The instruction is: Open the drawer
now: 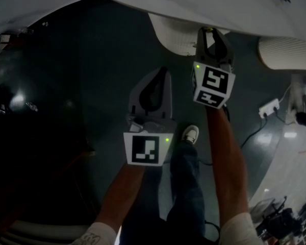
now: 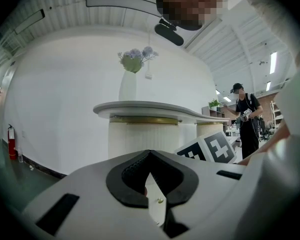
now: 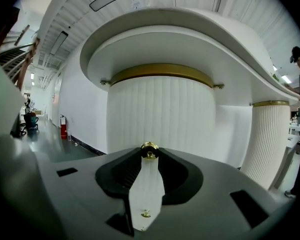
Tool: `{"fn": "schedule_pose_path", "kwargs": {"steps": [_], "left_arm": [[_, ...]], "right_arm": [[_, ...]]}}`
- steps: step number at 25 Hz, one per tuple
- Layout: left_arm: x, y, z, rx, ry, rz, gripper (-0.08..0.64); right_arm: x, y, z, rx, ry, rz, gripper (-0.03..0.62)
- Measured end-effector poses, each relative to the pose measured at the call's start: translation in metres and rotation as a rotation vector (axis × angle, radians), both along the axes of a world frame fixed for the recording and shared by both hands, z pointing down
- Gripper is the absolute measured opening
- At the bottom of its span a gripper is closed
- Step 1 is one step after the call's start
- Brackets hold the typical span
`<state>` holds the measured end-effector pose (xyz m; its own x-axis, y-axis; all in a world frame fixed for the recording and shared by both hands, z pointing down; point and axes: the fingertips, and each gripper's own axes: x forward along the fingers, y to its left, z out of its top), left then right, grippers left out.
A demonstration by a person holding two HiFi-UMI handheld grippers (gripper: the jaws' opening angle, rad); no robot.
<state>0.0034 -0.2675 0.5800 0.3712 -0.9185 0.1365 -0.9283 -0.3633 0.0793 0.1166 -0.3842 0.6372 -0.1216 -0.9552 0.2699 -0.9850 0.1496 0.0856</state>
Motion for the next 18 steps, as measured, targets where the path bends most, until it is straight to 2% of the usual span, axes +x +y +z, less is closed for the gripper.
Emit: {"fn": "schedule_pose_path", "kwargs": {"steps": [18], "left_arm": [[-0.0072,0.0008,-0.0023,-0.005,0.003,-0.014,-0.004]], "right_arm": [[0.0015,0.0021,-0.0009,-0.016,0.006,0.04,0.103]]}}
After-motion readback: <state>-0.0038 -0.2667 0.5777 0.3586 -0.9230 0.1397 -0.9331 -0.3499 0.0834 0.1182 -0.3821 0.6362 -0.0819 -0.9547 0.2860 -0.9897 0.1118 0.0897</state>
